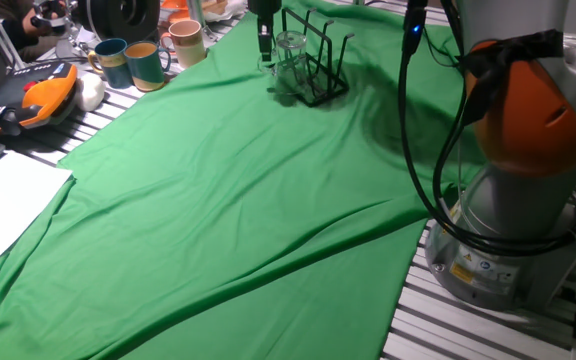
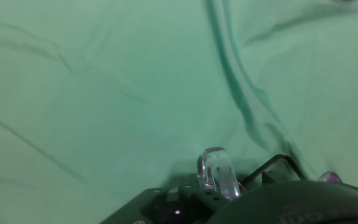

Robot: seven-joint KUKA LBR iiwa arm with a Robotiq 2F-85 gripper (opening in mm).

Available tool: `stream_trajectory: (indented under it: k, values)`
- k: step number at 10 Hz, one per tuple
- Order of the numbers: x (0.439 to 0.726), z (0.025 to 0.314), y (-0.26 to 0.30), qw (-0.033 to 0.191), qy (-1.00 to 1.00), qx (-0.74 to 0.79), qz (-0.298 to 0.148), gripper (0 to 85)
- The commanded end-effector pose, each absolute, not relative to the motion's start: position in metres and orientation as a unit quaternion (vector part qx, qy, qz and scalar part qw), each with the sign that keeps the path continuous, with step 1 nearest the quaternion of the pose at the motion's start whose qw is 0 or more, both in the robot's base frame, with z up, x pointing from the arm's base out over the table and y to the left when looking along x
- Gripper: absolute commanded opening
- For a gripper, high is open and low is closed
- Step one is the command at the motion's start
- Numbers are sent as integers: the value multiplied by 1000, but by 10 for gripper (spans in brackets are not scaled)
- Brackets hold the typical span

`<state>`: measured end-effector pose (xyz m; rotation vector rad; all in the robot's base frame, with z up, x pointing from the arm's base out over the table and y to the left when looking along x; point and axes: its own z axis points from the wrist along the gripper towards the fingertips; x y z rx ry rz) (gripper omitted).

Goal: Take the cup off the cup rack

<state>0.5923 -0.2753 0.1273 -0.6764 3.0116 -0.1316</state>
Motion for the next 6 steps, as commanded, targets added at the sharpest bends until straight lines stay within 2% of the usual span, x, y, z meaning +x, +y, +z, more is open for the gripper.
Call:
stream_trajectory:
  k: [1,4,5,6]
  values:
    - [591,126,-276,19,975,-219,-41,340]
    - [590,123,-277,15,974,-221,-43,340]
    - [590,123,-276,16,974,-221,-40,170]
    - [591,125,-276,17,974,-221,-34,170]
